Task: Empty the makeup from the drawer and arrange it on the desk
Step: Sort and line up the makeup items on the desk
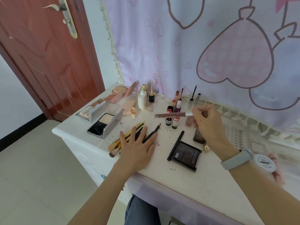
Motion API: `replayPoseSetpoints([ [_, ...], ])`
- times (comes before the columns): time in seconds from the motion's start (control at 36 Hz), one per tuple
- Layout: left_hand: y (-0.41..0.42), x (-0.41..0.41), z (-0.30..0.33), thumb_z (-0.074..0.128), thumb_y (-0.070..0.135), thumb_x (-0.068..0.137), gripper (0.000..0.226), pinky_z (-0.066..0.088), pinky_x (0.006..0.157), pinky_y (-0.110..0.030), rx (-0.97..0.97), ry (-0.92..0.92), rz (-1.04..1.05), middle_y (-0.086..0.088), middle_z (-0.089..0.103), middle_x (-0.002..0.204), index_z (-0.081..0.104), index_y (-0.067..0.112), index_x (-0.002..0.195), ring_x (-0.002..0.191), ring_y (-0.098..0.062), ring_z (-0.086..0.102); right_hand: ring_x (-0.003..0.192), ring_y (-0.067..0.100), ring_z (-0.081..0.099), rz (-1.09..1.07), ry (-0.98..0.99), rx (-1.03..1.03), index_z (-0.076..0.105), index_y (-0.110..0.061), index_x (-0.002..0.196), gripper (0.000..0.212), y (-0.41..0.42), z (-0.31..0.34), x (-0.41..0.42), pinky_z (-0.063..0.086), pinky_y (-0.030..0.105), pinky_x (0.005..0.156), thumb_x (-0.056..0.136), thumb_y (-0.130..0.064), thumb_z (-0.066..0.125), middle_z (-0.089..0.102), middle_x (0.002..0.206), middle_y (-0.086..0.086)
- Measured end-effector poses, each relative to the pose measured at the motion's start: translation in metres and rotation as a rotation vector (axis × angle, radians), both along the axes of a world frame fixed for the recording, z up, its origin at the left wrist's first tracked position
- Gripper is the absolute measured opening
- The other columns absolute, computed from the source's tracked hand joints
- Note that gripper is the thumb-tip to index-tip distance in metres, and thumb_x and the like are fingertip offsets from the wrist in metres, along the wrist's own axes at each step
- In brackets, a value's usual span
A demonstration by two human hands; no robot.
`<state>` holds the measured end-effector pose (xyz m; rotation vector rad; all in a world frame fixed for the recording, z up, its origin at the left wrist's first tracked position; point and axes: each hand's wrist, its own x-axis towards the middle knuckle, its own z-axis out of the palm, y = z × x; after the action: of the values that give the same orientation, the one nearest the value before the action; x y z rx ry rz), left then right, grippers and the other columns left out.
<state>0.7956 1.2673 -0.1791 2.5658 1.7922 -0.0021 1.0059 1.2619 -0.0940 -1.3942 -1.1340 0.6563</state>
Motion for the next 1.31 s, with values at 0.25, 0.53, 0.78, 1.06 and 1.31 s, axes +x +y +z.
replayPoseSetpoints([
  [0.25, -0.002, -0.002, 0.007, 0.006, 0.061, 0.092, 0.055, -0.007, 0.11, -0.062, 0.074, -0.076, -0.006, 0.005, -0.003, 0.158, 0.0, 0.048, 0.145, 0.145, -0.026, -0.005, 0.036, 0.005, 0.04, 0.099, 0.135, 0.008, 0.057, -0.006, 0.087, 0.014, -0.007, 0.002, 0.003, 0.033, 0.015, 0.036, 0.093, -0.018, 0.054, 0.057, 0.051, 0.001],
  [0.53, -0.032, 0.02, 0.032, 0.053, 0.025, 0.093, 0.039, 0.034, 0.087, 0.0, 0.177, -1.129, 0.085, 0.022, 0.06, 0.111, 0.049, 0.024, 0.131, 0.103, 0.013, 0.054, 0.039, 0.006, 0.045, 0.091, 0.339, -0.054, 0.066, -0.003, 0.09, 0.023, -0.017, -0.005, 0.001, 0.035, 0.014, 0.036, 0.093, -0.023, 0.055, 0.057, 0.05, 0.0],
  [0.78, -0.04, 0.047, 0.052, 0.055, 0.01, 0.092, 0.023, 0.051, 0.065, -0.012, 0.204, -1.839, 0.346, 0.01, 0.073, 0.083, 0.062, 0.028, 0.105, 0.074, -0.005, 0.068, 0.048, 0.009, 0.05, 0.128, 0.443, -0.044, 0.061, -0.019, 0.11, 0.021, -0.033, -0.021, -0.028, 0.04, 0.018, 0.042, 0.097, -0.016, 0.045, 0.059, 0.061, 0.002],
  [1.06, -0.046, 0.04, 0.036, 0.044, 0.037, 0.089, 0.011, 0.05, 0.05, -0.023, 0.401, -1.22, -0.101, 0.016, 0.06, 0.071, 0.051, 0.034, 0.096, 0.066, -0.008, 0.062, 0.032, 0.008, 0.034, 0.134, 0.672, -0.229, 0.056, -0.008, 0.082, 0.029, -0.038, -0.018, -0.022, 0.025, 0.016, 0.028, 0.098, -0.029, 0.043, 0.046, 0.046, 0.001],
  [1.31, -0.041, 0.036, 0.043, 0.011, 0.056, 0.096, 0.062, 0.026, 0.036, -0.019, 0.524, -0.997, 0.016, 0.0, 0.044, 0.046, 0.052, 0.014, 0.075, 0.036, -0.014, 0.038, 0.038, 0.001, 0.033, 0.077, 0.288, 0.043, 0.049, -0.016, 0.081, 0.023, -0.04, -0.01, -0.026, 0.028, 0.011, 0.039, 0.1, -0.015, 0.035, 0.036, 0.056, -0.005],
])
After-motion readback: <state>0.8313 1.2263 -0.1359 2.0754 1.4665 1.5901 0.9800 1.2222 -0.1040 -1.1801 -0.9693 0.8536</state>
